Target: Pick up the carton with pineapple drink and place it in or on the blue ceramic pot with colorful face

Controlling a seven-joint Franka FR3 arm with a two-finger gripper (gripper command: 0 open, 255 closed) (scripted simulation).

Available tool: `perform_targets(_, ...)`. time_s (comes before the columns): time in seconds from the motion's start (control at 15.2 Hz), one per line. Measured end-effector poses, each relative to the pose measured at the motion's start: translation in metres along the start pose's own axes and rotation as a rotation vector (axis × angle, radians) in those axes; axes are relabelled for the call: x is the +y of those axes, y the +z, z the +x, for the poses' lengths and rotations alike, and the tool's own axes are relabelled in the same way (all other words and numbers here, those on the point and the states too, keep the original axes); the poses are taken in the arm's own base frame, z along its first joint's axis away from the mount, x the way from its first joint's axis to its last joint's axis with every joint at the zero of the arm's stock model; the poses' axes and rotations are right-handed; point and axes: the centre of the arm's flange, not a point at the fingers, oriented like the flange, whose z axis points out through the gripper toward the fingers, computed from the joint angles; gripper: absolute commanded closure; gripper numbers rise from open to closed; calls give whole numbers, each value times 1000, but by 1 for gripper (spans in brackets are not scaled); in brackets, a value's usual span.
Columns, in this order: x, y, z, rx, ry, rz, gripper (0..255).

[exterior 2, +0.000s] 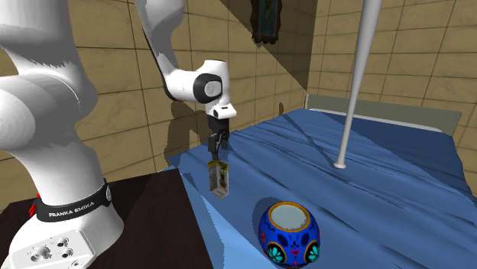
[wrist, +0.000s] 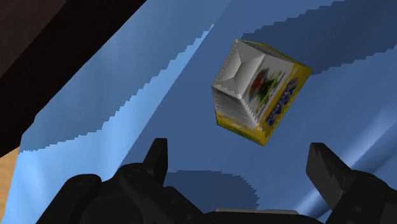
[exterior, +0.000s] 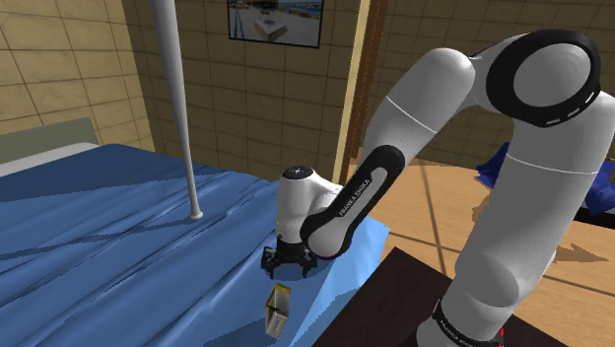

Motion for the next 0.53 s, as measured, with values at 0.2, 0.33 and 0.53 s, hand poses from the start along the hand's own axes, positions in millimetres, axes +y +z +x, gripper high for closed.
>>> perform_targets(0.2, -14, 31, 3, -8, 60, 1, 0)
perform_targets(0.33, -15, 43, 3, -9, 71, 1, 0)
perform_targets(0.53, -17, 61, 2, -10, 73, 0, 0)
